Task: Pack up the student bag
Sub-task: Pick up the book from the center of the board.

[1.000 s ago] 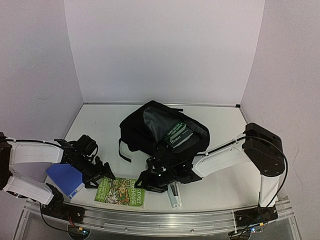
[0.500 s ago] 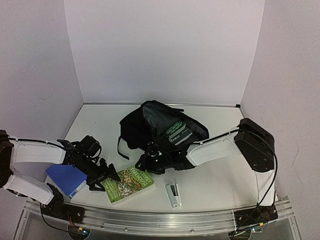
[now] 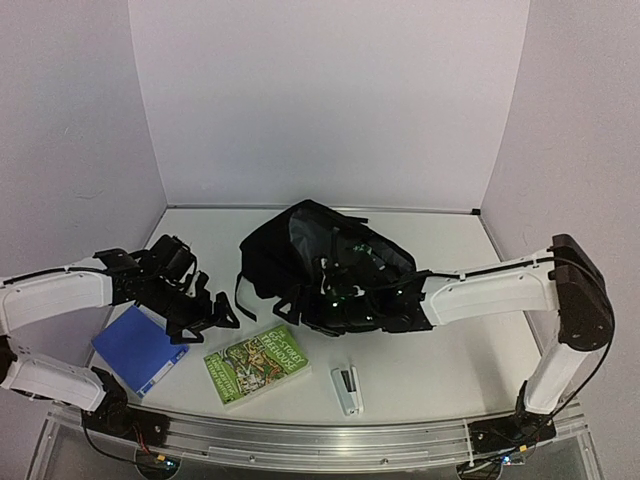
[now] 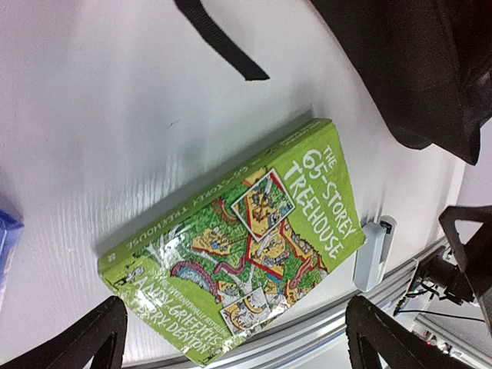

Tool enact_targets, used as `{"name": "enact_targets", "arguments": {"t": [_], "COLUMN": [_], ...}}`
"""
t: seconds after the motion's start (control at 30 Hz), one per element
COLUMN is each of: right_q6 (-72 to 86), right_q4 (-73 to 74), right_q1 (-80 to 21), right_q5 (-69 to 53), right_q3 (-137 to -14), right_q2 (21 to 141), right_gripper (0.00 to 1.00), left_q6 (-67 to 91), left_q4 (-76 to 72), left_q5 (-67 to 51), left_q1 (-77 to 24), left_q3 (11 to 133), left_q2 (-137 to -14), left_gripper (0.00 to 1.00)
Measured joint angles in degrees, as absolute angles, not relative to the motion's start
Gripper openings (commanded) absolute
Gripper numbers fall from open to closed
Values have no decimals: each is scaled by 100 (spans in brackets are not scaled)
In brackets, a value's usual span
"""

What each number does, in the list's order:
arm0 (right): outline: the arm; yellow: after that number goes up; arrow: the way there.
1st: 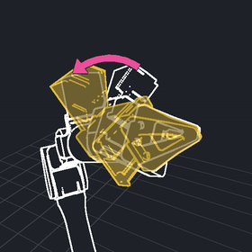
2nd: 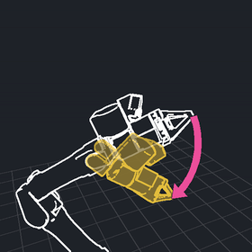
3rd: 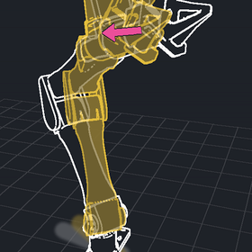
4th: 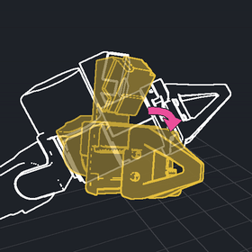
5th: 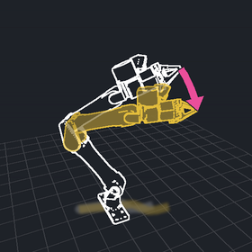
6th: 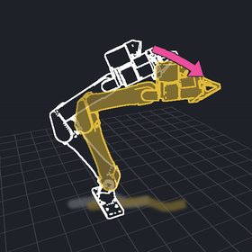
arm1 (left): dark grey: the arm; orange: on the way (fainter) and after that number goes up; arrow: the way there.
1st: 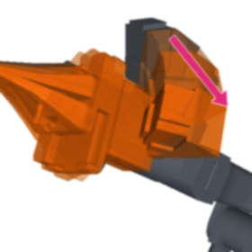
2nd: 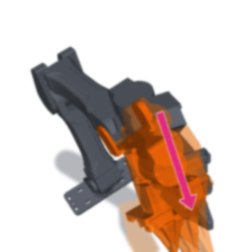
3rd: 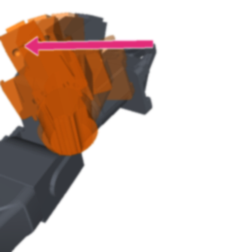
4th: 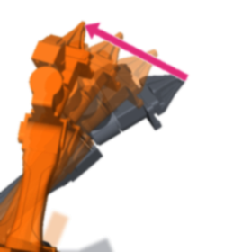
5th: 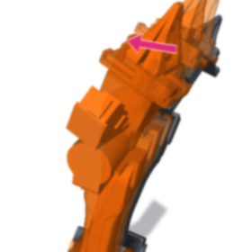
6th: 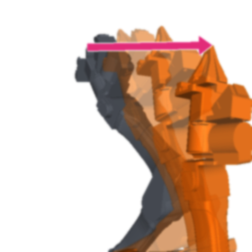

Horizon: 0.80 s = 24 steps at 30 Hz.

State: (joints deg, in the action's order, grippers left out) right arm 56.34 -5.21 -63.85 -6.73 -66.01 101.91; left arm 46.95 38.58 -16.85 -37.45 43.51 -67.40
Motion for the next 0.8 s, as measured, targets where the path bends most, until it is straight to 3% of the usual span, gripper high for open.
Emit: {"name": "enact_targets", "arguments": {"t": [0.4, 0.8], "right_q6": [7270, 7839], "right_q4": [-782, -1200], "right_q1": [-6976, -7109], "right_q5": [-846, -969], "right_q3": [-5503, -5505], "right_q2": [10096, 10720], "right_gripper": [76, 71], "left_q6": [3382, 3153], "left_q4": [2886, 2171], "left_q5": [-2175, -2441], "left_q1": [-3745, -3747], "left_q3": [4517, 4104], "left_q2": [-7700, -8141], "left_gripper": [96, 96]}}
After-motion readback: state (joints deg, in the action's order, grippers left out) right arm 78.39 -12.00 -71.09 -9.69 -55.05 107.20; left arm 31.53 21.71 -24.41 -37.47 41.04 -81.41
